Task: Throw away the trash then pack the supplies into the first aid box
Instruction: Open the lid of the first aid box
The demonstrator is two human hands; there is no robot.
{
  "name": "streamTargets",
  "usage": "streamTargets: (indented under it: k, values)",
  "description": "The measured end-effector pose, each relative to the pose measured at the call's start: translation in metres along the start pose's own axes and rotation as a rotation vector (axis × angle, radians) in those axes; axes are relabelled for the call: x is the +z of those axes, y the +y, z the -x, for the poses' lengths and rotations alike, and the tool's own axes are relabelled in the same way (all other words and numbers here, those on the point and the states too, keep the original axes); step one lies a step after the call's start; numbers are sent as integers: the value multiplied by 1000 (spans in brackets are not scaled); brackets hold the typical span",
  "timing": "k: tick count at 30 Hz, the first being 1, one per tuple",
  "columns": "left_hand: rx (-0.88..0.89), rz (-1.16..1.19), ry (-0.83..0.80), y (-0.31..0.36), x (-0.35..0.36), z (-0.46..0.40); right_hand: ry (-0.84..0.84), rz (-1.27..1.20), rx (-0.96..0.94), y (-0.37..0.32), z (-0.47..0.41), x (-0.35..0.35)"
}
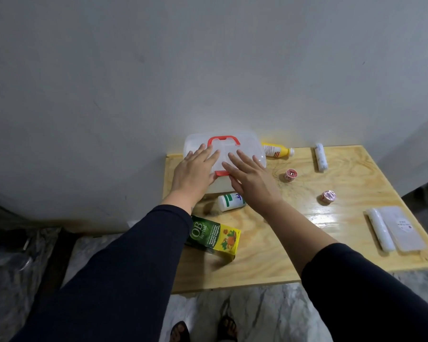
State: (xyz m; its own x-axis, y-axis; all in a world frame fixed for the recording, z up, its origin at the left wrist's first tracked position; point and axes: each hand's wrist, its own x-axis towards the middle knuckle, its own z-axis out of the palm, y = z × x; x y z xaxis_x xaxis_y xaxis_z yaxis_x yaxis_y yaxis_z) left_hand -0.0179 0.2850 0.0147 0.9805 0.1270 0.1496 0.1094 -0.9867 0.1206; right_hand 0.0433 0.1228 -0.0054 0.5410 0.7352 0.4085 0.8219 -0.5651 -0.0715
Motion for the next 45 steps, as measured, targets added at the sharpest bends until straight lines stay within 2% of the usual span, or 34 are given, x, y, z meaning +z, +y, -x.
streamTargets:
  k: [3, 7, 9, 12, 20, 24, 28, 35, 40, 45]
  values:
    - [23, -33, -10, -2, 7, 0, -27, -90, 225, 8, 5, -2]
    - [70, -117, -12, -1, 13, 1, -72, -553, 789, 17, 7, -4]
    - [81, -137, -17, -1, 16, 1, -77, -707, 890, 20, 5, 0]
    - [67, -104, 18, -2, 18, 0, -68, -806, 969, 23, 1, 10]
    - [50, -22, 33, -5, 11, -6, 18, -857, 1012, 22, -2, 17]
    - [60, 42, 84, -11, -12, -18, -4, -851, 992, 24, -3, 13]
    - [86, 63, 174, -12, -39, -39, -112, -945, 1003, 24, -4, 8]
    - [80, 61, 349, -11, -52, -73, -84, -1011, 1057, 24, -15, -2]
    - [-13, 39, 319, -6, -55, -90, -92, -1005, 1059, 21, -10, -6]
    - [-113, -95, 201, 3, -60, -100, -122, -977, 1032, 22, -3, -8]
